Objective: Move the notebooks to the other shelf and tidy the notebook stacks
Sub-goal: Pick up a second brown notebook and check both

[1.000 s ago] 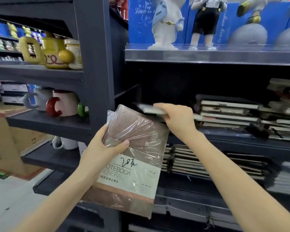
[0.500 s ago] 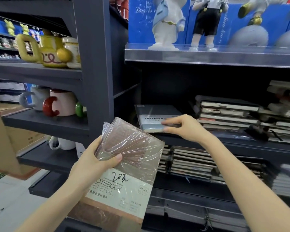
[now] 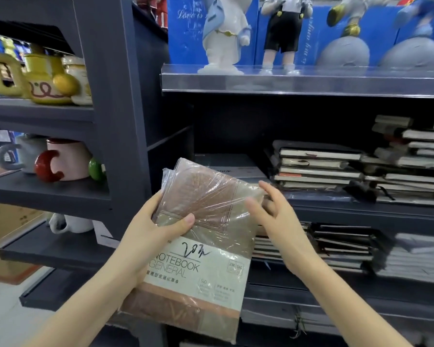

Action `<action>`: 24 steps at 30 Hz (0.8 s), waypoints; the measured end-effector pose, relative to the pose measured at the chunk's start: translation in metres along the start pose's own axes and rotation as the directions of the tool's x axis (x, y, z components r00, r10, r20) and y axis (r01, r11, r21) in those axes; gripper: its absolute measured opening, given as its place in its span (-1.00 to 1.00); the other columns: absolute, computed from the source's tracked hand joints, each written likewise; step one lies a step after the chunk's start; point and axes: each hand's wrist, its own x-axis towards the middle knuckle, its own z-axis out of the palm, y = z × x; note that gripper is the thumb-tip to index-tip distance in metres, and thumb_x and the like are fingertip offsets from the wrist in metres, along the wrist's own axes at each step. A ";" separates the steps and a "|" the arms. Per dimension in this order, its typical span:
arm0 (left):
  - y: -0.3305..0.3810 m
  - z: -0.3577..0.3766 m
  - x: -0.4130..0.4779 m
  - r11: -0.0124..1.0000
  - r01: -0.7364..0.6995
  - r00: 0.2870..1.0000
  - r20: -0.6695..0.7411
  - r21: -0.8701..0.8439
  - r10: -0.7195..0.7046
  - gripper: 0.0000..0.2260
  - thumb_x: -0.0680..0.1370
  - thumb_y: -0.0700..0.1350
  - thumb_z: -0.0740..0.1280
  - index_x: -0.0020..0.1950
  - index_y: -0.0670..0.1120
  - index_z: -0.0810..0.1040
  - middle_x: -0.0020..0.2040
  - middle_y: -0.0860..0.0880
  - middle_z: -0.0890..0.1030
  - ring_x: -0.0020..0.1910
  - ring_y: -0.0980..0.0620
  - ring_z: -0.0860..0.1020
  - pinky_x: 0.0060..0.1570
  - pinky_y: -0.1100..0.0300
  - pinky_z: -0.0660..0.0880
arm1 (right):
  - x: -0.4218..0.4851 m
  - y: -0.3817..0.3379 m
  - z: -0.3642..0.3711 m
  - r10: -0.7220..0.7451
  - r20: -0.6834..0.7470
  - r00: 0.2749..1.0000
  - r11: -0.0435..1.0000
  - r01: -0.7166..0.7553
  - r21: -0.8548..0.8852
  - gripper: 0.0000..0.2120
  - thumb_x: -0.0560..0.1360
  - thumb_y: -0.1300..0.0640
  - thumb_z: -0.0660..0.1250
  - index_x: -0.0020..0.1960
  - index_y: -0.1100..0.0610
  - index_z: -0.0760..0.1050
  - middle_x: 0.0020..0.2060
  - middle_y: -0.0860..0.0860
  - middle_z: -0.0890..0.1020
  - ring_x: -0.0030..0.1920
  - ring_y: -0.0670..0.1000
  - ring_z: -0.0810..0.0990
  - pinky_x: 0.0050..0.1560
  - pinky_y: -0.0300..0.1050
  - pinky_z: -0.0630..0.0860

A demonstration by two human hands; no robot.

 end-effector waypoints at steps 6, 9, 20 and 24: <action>0.016 0.055 0.004 0.993 -0.017 0.988 0.150 -0.119 0.034 -0.47 0.40 -0.10 0.48 0.30 0.19 0.41 0.02 0.00 0.68 -0.11 -0.09 0.68 -0.10 -0.12 0.61 | -0.015 -0.001 -0.019 0.163 0.025 0.986 0.896 -0.159 0.414 -0.42 0.31 0.13 0.50 0.29 0.13 0.42 0.05 0.07 0.68 0.04 0.07 0.67 -0.06 -0.08 0.62; 0.021 0.077 0.011 0.994 0.010 0.958 0.286 -0.109 0.022 -0.43 0.43 -0.02 0.45 0.37 0.22 0.31 0.13 0.02 0.64 -0.03 -0.06 0.67 -0.02 -0.12 0.59 | -0.015 -0.002 -0.043 0.178 -0.078 0.981 0.867 -0.119 0.483 -0.46 0.31 0.17 0.49 0.25 0.21 0.45 0.05 0.16 0.67 0.02 0.16 0.67 -0.07 0.01 0.62; -0.010 0.084 0.108 0.050 -0.359 0.785 0.272 0.932 0.557 -0.42 0.53 0.34 -0.08 0.36 0.10 0.46 0.36 -0.23 0.43 0.35 -0.26 0.35 0.33 -0.22 0.20 | -0.038 0.009 -0.121 0.148 -0.308 0.940 0.881 0.016 0.473 -0.59 0.27 0.25 0.43 0.11 0.19 0.50 -0.16 0.09 0.70 -0.24 0.08 0.70 -0.33 -0.07 0.62; -0.020 0.071 0.136 0.018 -0.384 0.873 0.356 0.923 0.333 -0.31 0.52 0.38 -0.24 0.31 0.10 0.50 0.21 -0.20 0.58 0.18 -0.24 0.53 0.13 -0.23 0.44 | -0.041 0.015 -0.138 0.114 -0.348 0.930 0.895 0.056 0.443 -0.55 0.21 0.21 0.50 0.08 0.16 0.51 -0.18 0.05 0.71 -0.23 0.06 0.70 -0.33 -0.08 0.61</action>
